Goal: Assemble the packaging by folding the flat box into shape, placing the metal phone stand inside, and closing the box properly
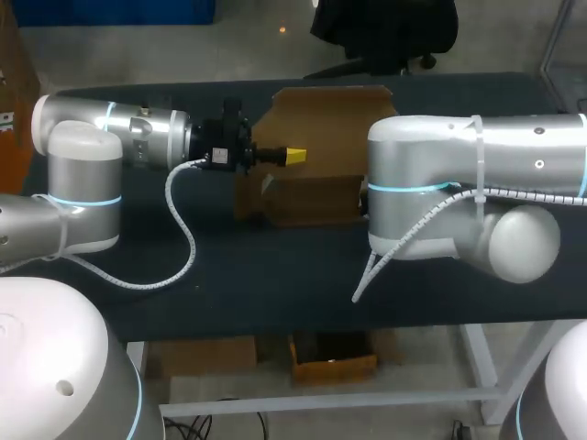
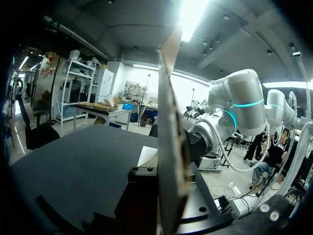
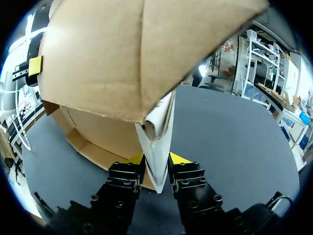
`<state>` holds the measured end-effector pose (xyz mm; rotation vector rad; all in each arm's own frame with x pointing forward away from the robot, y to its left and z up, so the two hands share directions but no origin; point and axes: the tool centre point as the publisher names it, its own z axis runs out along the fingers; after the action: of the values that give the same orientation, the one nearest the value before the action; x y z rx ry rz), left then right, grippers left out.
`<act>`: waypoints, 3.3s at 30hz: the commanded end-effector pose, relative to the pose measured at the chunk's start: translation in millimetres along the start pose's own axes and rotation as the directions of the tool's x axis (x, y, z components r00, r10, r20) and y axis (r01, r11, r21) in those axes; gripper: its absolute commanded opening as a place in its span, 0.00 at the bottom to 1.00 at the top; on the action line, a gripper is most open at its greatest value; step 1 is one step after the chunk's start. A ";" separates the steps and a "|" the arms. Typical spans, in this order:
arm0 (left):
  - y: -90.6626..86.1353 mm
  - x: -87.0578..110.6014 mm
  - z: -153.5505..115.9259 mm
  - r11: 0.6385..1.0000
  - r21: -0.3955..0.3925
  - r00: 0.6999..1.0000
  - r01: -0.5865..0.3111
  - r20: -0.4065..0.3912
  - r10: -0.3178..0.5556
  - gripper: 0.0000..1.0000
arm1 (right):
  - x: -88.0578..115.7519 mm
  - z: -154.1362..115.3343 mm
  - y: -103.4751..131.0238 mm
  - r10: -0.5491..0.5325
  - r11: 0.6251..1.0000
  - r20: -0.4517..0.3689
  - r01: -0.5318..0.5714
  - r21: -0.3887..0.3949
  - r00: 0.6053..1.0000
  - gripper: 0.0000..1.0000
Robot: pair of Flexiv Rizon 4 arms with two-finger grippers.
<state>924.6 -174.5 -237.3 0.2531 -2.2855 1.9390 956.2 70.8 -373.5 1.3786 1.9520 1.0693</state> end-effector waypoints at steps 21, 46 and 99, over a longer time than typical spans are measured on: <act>2.7 -0.8 1.2 1.000 0.001 1.000 0.000 -0.003 0.000 0.00 | 3.7 -0.7 -2.4 0.031 0.999 0.197 -0.036 0.019 0.980 0.13; -3.0 -2.6 5.3 0.999 -0.033 0.999 -0.019 0.026 0.020 1.00 | -7.1 -15.8 -3.8 0.045 0.999 0.126 -0.045 0.001 0.991 0.00; 28.9 3.0 -92.3 0.901 -0.395 0.970 -0.178 0.086 0.229 1.00 | -67.7 -28.3 31.1 0.072 0.970 -0.529 0.064 0.234 0.846 0.00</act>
<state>909.9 -83.8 -250.8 0.1317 -2.8237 1.5833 972.0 10.8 -340.2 1.3491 2.2143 1.2460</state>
